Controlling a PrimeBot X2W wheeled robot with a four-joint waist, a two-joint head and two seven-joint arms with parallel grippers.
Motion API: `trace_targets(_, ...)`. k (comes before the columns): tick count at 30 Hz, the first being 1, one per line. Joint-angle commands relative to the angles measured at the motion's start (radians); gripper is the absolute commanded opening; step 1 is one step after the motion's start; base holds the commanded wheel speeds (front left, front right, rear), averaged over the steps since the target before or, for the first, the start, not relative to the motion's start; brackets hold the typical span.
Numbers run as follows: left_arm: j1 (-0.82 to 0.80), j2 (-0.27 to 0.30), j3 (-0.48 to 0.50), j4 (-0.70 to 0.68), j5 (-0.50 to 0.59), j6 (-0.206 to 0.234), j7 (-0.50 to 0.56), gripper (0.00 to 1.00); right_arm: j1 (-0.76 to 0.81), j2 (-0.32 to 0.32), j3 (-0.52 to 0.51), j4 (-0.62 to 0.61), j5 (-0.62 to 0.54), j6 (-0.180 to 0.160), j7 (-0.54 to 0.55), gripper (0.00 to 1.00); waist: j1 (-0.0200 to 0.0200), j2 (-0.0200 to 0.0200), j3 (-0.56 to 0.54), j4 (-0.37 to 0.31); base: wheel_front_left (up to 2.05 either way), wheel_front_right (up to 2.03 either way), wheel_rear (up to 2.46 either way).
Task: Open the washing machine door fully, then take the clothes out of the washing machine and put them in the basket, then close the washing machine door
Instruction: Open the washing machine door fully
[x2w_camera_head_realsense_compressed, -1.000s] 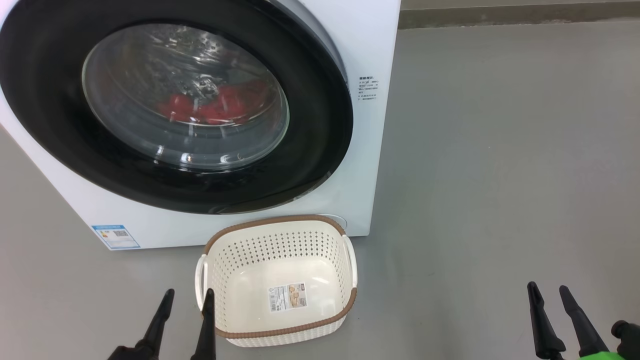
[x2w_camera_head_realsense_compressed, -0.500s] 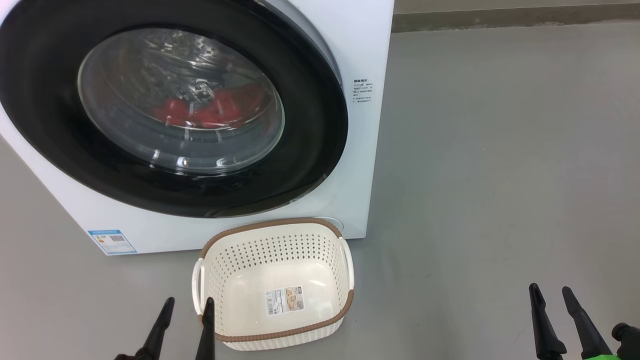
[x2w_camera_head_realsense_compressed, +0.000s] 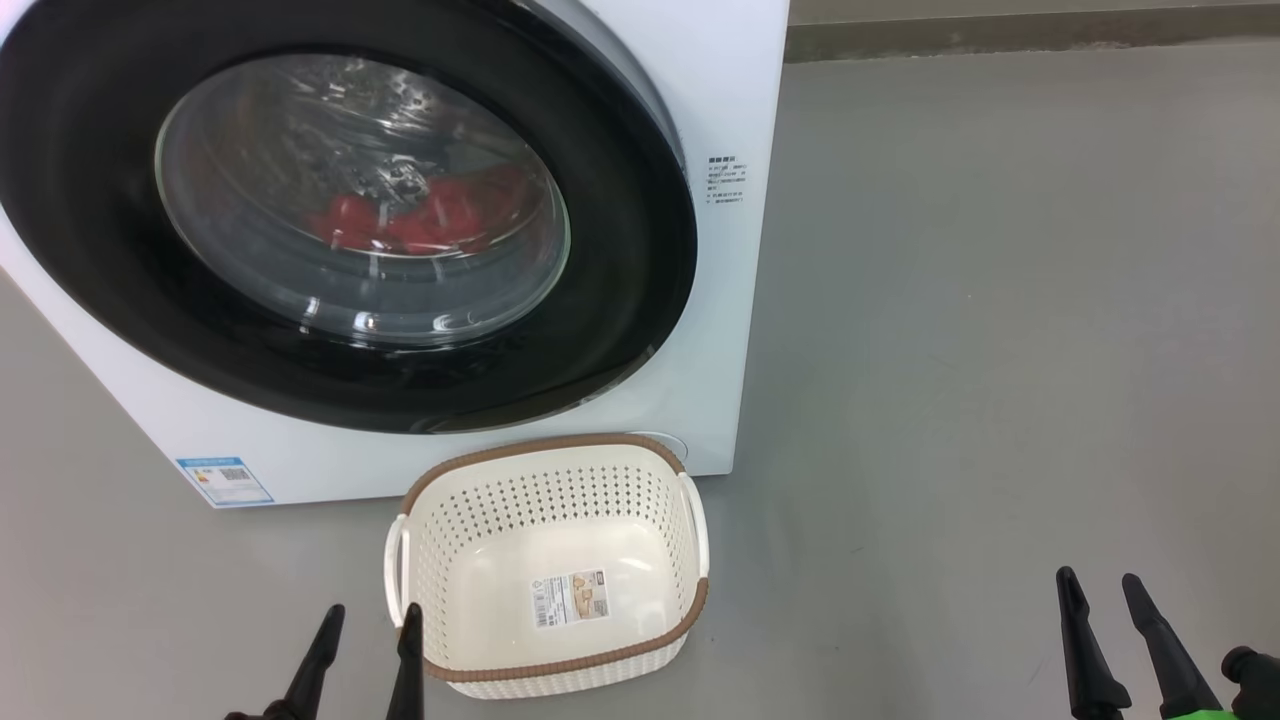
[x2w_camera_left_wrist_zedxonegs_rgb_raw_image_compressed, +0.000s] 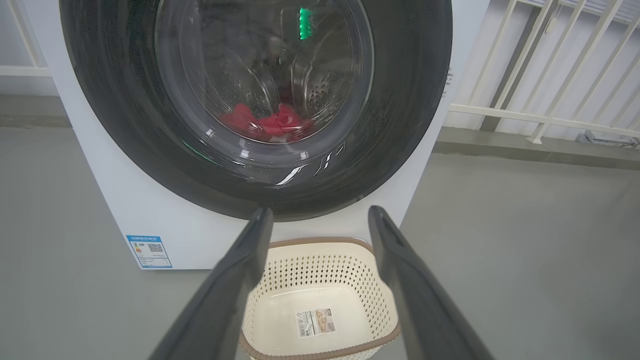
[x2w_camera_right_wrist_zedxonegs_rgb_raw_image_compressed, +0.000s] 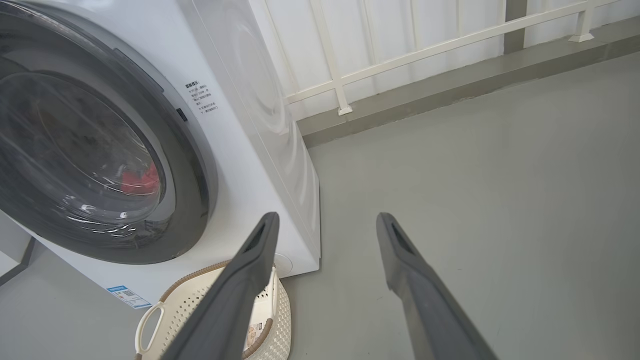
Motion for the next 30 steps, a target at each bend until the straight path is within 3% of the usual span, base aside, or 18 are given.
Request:
trace_targets(1,-0.017,0.007,0.033,-0.023,-0.002,-0.002,-0.012,1.00,-0.006,-0.019,0.019,-0.030,-0.014,0.001,-0.014,1.00,0.0000,0.0000,0.002,0.000,0.00,0.00,0.00)
trace_targets(2,-0.018,0.007,0.032,-0.023,-0.002,-0.002,-0.012,1.00,-0.010,-0.018,0.022,-0.034,-0.011,0.001,-0.014,0.75,0.0000,0.0000,0.003,0.000,0.00,0.00,0.00)
trace_targets(3,-0.019,0.007,0.031,-0.024,-0.002,-0.002,-0.012,1.00,-0.015,-0.018,0.024,-0.042,-0.010,0.001,-0.014,0.29,0.0000,0.0000,0.004,0.000,0.00,0.00,0.00)
trace_targets(4,-0.021,0.007,0.031,-0.025,-0.003,-0.001,-0.012,1.00,-0.022,-0.018,0.027,-0.052,-0.010,0.001,-0.014,0.02,0.0000,0.0000,0.006,0.000,0.00,0.00,0.00)
trace_targets(16,-0.072,0.007,-0.011,-0.046,-0.024,0.014,-0.012,1.00,-0.277,-0.015,0.124,-0.075,0.135,0.001,-0.014,0.00,0.0000,0.0000,0.063,0.011,0.00,0.00,0.00)
trace_targets(23,-0.106,0.007,-0.042,-0.057,-0.040,0.021,-0.012,1.00,-0.481,-0.063,0.195,-0.048,0.217,0.001,-0.014,0.00,0.0000,0.0000,0.120,0.051,0.00,0.00,0.00)
trace_targets(30,-0.141,0.007,-0.069,-0.058,-0.048,0.024,-0.012,1.00,-0.608,-0.124,0.283,0.010,0.378,0.001,-0.014,0.00,0.0000,0.0000,0.172,0.092,0.00,0.00,0.00)
